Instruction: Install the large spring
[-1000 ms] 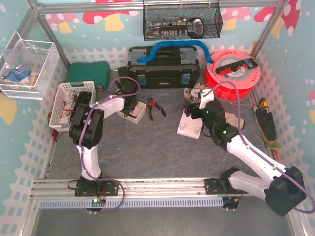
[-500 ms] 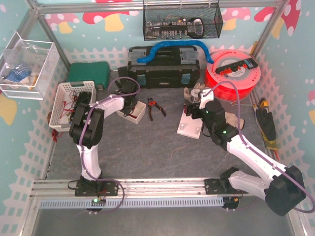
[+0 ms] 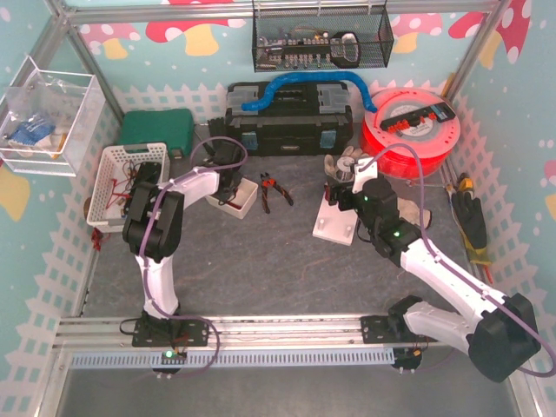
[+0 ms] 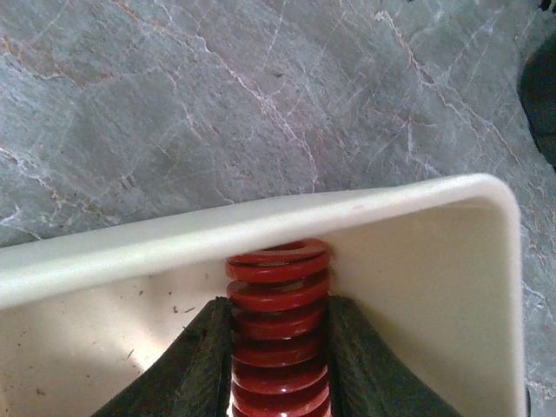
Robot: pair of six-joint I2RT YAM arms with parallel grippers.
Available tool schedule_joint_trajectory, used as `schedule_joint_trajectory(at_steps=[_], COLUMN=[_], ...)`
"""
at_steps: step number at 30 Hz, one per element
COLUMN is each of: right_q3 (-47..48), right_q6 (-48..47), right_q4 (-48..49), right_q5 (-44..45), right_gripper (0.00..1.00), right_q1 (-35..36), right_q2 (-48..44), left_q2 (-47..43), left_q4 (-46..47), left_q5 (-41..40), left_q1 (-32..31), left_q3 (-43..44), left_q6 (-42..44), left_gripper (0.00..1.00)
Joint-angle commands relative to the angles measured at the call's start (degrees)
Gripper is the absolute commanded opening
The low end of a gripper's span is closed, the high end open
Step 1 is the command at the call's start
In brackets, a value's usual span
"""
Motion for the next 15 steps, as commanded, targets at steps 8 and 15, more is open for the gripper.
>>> schedule_joint_trajectory(at_steps=[8,15], right_q3=[-0.99,-1.1], right_q6=[-0.34,-0.34], right_q4=[1.03,1.11], right_q5=[1.1,1.44], right_gripper=[0.96,0.96], right_q1=[-0.04,-0.03], right_q2=[-1.57,-1.59], left_q2=[5.25,3.56], left_q4=[-2.86,-2.85], left_q5=[-0.72,-2.99], left_q1=[0.3,0.34], left_q3=[0.54,0.07], left_q6=[-2.37,-2.53], left_gripper=[0.46,0.3])
